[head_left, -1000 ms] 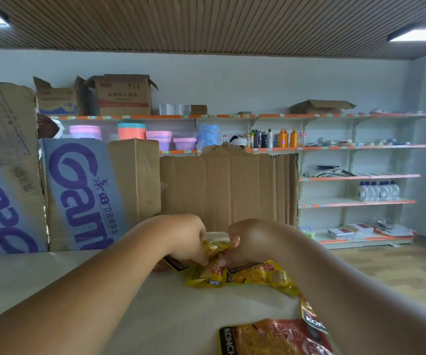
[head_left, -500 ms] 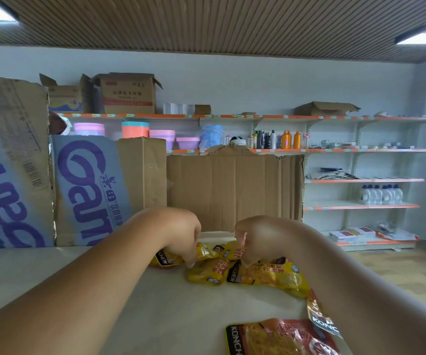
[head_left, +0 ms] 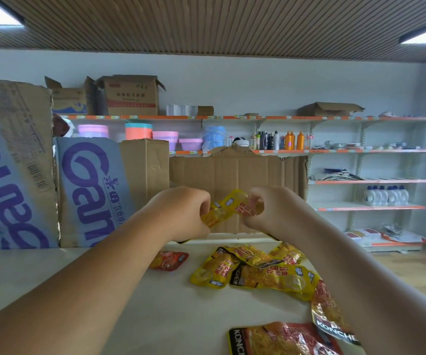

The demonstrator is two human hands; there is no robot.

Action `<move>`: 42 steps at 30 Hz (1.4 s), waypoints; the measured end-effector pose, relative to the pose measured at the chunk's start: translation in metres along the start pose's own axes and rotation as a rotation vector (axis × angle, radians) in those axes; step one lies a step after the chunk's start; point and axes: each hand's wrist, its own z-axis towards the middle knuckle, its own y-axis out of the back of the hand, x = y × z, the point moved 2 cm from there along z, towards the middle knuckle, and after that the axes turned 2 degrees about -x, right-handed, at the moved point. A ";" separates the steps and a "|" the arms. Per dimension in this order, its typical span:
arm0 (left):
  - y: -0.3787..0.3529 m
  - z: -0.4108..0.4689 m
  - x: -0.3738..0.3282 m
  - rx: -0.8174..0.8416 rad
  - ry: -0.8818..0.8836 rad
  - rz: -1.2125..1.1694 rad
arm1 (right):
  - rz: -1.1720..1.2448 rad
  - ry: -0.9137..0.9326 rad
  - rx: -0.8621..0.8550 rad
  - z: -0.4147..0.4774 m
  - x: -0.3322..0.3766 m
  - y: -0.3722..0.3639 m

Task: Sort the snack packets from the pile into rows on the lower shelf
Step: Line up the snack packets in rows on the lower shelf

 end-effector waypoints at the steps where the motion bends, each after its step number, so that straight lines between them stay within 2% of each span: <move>1: 0.001 0.000 0.001 -0.040 -0.001 -0.015 | 0.013 0.018 -0.041 0.000 0.001 0.002; 8: 0.028 -0.004 -0.005 -0.315 -0.019 0.014 | 0.138 0.079 -0.210 -0.002 0.011 0.017; 13: 0.053 -0.031 -0.018 -0.494 0.007 0.071 | 0.216 0.190 -0.236 -0.005 0.028 0.027; 17: 0.071 -0.066 -0.016 -0.535 0.054 0.096 | 0.270 0.351 -0.310 -0.013 0.045 0.042; 22: 0.101 -0.125 -0.001 -0.575 0.113 0.082 | 0.275 0.430 -0.357 -0.029 0.083 0.062; 32: 0.168 -0.271 0.072 -0.752 0.179 0.057 | 0.502 0.597 -0.361 -0.080 0.244 0.050; 42: 0.219 -0.477 0.219 -0.746 0.445 0.124 | 0.693 0.660 -0.165 -0.145 0.467 -0.044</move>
